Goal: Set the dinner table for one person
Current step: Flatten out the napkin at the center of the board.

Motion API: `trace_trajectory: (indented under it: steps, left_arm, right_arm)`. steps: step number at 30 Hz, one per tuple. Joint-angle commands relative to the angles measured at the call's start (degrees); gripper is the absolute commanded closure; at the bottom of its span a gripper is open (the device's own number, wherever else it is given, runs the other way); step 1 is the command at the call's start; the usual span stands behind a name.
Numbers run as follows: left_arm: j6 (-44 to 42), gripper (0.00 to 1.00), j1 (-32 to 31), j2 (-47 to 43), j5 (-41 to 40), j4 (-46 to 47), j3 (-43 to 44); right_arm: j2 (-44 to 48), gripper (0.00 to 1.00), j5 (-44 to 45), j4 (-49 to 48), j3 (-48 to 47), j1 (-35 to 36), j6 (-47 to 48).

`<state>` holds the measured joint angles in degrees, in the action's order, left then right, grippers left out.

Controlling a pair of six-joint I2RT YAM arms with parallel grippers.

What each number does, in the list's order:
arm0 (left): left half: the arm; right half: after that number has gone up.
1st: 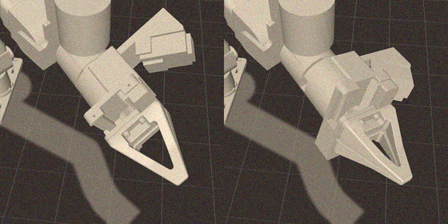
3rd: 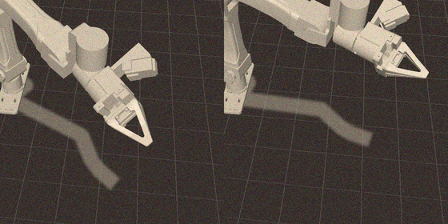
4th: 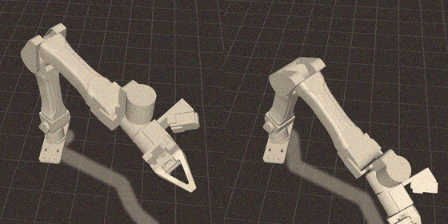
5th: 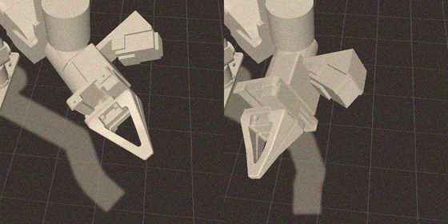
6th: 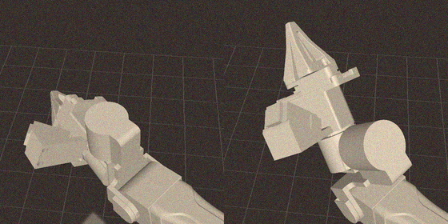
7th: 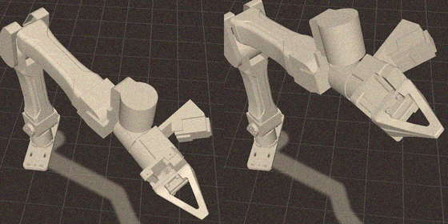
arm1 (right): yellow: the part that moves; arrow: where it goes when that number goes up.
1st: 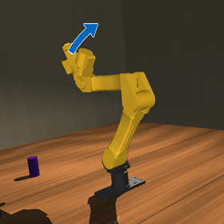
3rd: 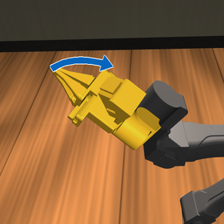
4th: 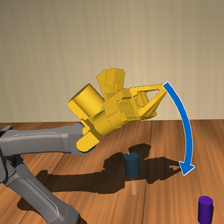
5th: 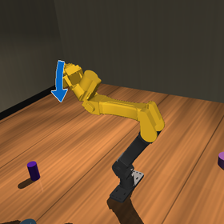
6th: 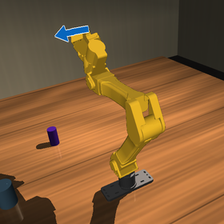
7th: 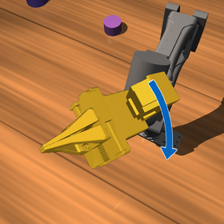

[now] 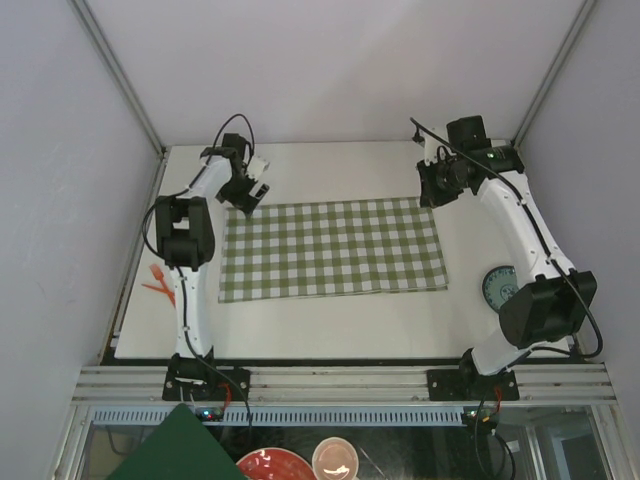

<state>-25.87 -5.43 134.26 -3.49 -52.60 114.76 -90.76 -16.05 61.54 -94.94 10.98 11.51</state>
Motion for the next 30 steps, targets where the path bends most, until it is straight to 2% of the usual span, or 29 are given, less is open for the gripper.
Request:
trace_trajectory:
  steps: [1, 13, 19, 25, 27, 30]
  left_arm:
    - [-3.6, 0.0, -0.73, -3.43, -8.84, 9.25, -3.74]
    - [-9.37, 0.0, -0.8, -4.01, -21.65, 26.71, -10.29]
    - [-11.87, 0.0, -2.07, -3.39, -24.1, 30.98, -12.47]
    - [-11.99, 0.0, -2.26, -4.38, -22.84, 32.07, -12.59]
    - [-11.96, 0.0, -2.62, -6.31, -24.06, 33.13, -13.96]
    - [-10.58, 0.0, -2.92, -14.61, -23.35, 35.54, -19.16]
  right_arm:
    - [3.95, 1.0, 0.44, -0.69, 1.61, -0.06, 0.2]
    - [7.02, 1.0, -0.15, -1.12, 3.88, 0.13, 0.97]
    - [6.92, 1.0, 0.86, -0.4, 4.12, 0.53, 1.19]
    - [7.31, 1.0, 0.77, -0.82, 4.54, 1.08, 0.84]
    - [6.88, 1.0, 1.41, -0.89, 4.94, 1.24, 1.54]
    - [5.49, 1.0, 2.75, -1.71, 6.52, 1.23, 3.38]
